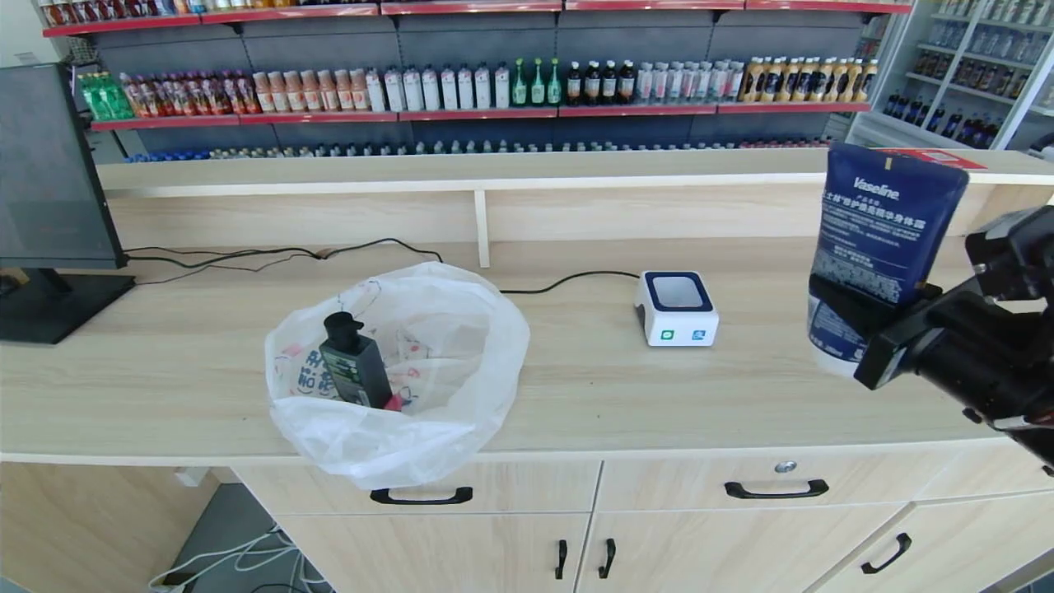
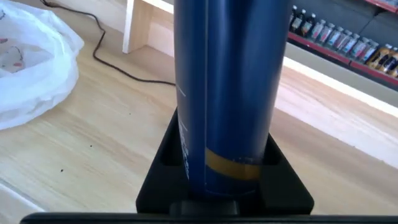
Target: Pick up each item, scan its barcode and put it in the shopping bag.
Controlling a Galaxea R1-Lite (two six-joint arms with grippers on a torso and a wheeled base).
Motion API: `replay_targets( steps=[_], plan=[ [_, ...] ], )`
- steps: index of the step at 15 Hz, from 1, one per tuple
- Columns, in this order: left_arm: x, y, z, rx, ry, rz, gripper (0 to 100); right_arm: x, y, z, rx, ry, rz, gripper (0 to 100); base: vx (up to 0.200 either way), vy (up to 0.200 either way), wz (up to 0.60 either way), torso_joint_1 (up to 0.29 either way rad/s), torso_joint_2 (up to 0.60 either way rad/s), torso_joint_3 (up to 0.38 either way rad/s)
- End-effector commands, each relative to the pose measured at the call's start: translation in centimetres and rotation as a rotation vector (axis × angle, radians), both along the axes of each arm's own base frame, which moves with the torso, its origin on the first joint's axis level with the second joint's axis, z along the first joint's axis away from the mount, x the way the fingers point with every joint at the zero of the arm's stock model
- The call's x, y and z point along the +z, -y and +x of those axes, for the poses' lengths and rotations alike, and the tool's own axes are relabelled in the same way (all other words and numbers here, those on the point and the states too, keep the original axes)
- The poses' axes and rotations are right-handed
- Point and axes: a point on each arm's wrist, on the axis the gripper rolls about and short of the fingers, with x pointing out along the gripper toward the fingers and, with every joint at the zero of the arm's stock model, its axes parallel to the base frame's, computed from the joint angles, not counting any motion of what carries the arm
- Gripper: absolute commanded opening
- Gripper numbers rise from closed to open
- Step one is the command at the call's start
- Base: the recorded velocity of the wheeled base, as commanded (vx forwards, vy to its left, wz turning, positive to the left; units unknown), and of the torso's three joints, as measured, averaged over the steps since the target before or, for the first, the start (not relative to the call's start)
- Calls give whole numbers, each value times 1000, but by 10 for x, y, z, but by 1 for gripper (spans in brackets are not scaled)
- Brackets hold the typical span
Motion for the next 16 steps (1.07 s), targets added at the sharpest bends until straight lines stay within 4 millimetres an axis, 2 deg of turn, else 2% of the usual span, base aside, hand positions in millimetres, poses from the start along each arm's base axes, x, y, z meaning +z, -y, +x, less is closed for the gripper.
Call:
replay_targets(
  steps=[1, 4, 7, 10, 16],
  plan=[
    [0, 0, 0, 0, 0, -1, 100, 4, 6, -35, -17, 34, 61, 0, -200, 0, 0, 2, -2, 7],
    [0, 0, 0, 0, 0, -1, 100, 5, 7, -36, -19, 25, 101, 0, -200, 0, 0, 9, 9, 4],
    [0, 0, 0, 0, 0, -1, 100, -5, 10, -47, -25, 1, 95, 0, 0, 0, 0, 0, 0, 0],
    [0, 0, 0, 0, 0, -1, 100, -10, 12, -54, -23, -12, 99, 0, 0, 200, 0, -9, -6, 6],
    [0, 0, 0, 2, 0, -2, 100, -12, 12, -54, -19, -27, 103, 0, 0, 200, 0, 10, 6, 5]
  ],
)
